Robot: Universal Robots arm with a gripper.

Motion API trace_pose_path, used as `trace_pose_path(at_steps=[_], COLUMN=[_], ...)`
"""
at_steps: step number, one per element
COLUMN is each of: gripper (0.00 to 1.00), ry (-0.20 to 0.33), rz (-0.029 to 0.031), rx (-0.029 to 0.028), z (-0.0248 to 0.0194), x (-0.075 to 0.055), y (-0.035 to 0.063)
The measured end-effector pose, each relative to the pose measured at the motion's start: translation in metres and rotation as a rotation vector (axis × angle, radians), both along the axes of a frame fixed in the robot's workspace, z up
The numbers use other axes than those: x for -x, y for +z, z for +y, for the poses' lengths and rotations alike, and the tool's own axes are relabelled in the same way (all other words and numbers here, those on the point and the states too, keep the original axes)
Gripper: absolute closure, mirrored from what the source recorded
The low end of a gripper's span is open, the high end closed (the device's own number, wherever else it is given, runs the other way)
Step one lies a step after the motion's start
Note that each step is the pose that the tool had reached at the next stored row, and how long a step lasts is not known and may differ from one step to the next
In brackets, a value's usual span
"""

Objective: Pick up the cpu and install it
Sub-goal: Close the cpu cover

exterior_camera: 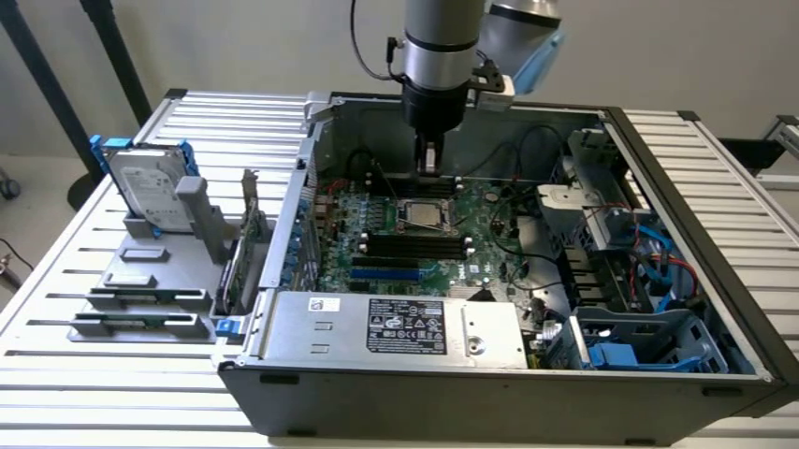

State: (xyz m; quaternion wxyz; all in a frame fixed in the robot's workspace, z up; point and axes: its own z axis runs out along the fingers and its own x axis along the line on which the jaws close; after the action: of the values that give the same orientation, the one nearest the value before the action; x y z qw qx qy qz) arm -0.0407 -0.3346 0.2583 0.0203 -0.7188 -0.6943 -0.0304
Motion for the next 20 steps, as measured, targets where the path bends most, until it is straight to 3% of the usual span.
trace_pose_path(at_steps=[13,20], gripper=[0.89,0.89], ry=[0.001,0.001], rz=[0.0019,0.0073], rx=[-0.0103,-0.0285], z=[-0.0032,-0.0045], x=[-0.059,-0.089], y=[0.0019,0.0059])
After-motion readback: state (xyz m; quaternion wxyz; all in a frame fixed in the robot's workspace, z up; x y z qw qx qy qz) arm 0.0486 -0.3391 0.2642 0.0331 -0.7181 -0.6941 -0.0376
